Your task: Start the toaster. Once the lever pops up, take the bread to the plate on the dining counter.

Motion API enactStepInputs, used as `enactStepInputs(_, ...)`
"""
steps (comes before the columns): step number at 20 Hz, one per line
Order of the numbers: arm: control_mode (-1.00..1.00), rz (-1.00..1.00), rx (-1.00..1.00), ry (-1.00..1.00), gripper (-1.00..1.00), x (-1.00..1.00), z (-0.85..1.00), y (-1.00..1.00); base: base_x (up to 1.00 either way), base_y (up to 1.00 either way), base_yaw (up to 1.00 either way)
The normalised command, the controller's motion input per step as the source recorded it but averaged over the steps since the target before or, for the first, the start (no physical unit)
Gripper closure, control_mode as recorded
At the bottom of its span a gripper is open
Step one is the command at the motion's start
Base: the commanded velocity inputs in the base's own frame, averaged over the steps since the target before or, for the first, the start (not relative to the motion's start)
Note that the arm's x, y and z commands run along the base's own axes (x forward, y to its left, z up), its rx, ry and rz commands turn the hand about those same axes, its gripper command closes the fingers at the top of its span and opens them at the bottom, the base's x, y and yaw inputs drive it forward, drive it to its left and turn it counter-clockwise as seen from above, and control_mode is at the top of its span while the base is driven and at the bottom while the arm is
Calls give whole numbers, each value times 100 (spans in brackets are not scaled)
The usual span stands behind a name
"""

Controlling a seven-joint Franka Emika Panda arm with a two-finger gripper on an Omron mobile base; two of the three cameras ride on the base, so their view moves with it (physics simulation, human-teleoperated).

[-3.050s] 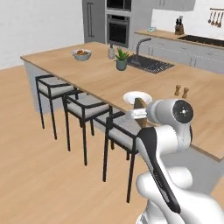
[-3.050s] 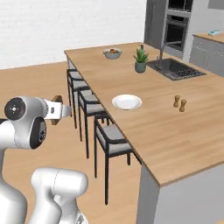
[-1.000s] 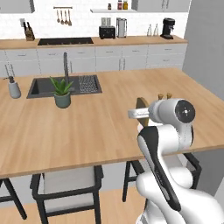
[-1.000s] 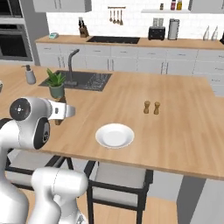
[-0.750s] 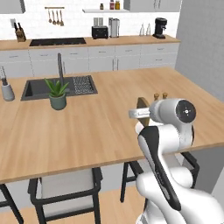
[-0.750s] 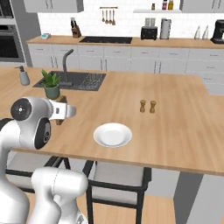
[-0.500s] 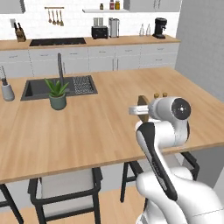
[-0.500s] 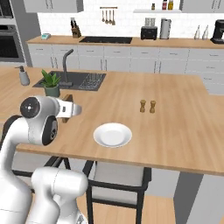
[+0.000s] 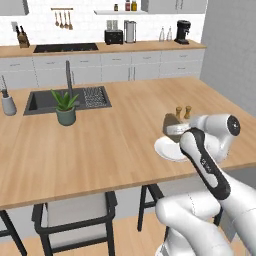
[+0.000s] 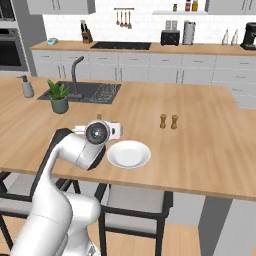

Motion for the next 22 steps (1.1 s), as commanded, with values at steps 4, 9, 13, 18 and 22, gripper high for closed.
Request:
enactStepInputs(4,-100,14,0,17,100,54,-15,-10,0,0,0)
enactStepInputs(9,-100,12,0,24,100,18,-21,-19,0,0,0)
enactStepInputs(13,-100,8,1,0,100,-1,-37,-13,0,0,0)
enactStepInputs(18,-100,0,0,0,100,0,-53,0,0,0,0)
enactStepInputs(22,-100,0,0,0,100,7,-37,-1,0,0,0)
